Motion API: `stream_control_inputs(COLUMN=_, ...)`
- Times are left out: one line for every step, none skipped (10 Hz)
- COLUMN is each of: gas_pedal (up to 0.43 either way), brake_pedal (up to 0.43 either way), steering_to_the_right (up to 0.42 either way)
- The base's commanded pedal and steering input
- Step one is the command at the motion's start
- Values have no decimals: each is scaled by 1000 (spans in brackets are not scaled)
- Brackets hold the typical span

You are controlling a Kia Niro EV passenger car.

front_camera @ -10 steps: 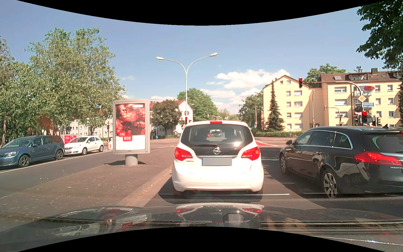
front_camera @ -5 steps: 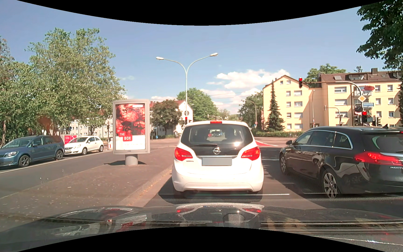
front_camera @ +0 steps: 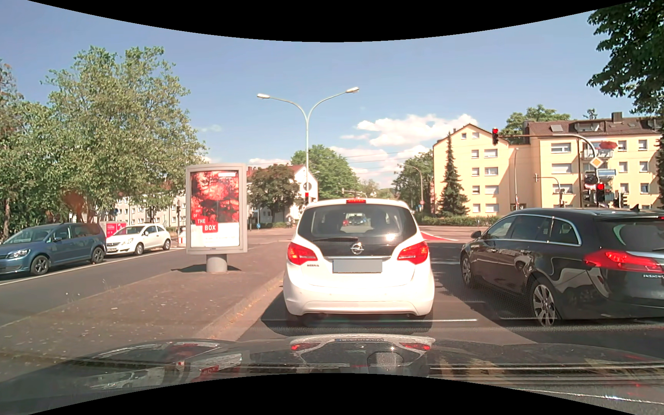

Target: Follow the waypoints while adhering to traffic rules and regulations

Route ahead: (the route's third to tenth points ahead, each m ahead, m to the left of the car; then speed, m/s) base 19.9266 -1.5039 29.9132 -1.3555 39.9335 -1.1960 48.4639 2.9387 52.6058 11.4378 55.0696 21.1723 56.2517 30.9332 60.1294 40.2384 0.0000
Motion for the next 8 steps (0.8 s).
stream_control_inputs(gas_pedal=0, brake_pedal=250, steering_to_the_right=11)
stream_control_inputs(gas_pedal=0, brake_pedal=250, steering_to_the_right=11)
stream_control_inputs(gas_pedal=0, brake_pedal=250, steering_to_the_right=11)
stream_control_inputs(gas_pedal=0, brake_pedal=250, steering_to_the_right=11)
stream_control_inputs(gas_pedal=0, brake_pedal=250, steering_to_the_right=11)
stream_control_inputs(gas_pedal=0, brake_pedal=250, steering_to_the_right=11)
stream_control_inputs(gas_pedal=0, brake_pedal=250, steering_to_the_right=11)
stream_control_inputs(gas_pedal=0, brake_pedal=250, steering_to_the_right=11)
